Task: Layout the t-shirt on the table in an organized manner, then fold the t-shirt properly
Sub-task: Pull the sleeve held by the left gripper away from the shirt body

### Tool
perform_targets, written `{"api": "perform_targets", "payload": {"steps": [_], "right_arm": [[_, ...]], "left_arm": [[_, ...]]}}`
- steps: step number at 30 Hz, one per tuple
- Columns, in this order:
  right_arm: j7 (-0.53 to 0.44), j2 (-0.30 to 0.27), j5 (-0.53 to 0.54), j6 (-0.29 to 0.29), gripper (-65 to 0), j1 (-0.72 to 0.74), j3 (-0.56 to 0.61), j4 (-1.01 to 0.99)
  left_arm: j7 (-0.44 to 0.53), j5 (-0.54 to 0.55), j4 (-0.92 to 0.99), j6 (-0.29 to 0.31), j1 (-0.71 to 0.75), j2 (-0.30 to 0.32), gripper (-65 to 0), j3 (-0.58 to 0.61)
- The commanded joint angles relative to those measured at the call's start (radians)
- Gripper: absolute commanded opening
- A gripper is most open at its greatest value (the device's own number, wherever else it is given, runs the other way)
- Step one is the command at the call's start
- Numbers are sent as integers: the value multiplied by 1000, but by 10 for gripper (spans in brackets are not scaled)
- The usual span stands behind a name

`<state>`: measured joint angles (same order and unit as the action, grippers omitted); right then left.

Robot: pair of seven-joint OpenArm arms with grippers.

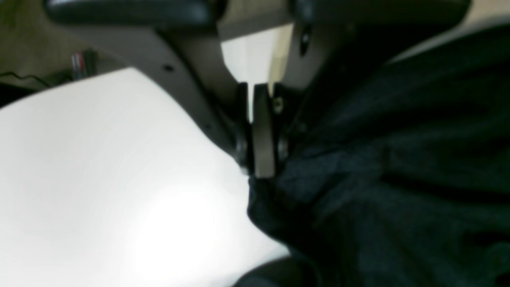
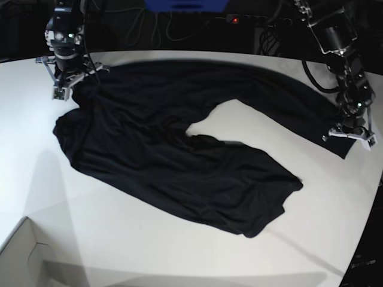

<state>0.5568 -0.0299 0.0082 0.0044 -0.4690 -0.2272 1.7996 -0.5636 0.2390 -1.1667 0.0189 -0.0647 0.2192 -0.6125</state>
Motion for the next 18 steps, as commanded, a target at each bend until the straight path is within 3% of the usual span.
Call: {"api": "perform_targets", "payload": {"steps": [1,7,18], "right_arm": [[-34,-3,-1,4,-650,-4,-2,13],[-47,-9,-1,4,-650,-12,-2,13],[-47,-20,-1,13,-650,-14,-2,18]], "left_arm": [[-39,-11,-3,-14,3,7,-649,-5],[-49,-7,-89,-14,22,1,-649,-76],[-49,-5,-212,-14,22,-4,-645,-68]]}}
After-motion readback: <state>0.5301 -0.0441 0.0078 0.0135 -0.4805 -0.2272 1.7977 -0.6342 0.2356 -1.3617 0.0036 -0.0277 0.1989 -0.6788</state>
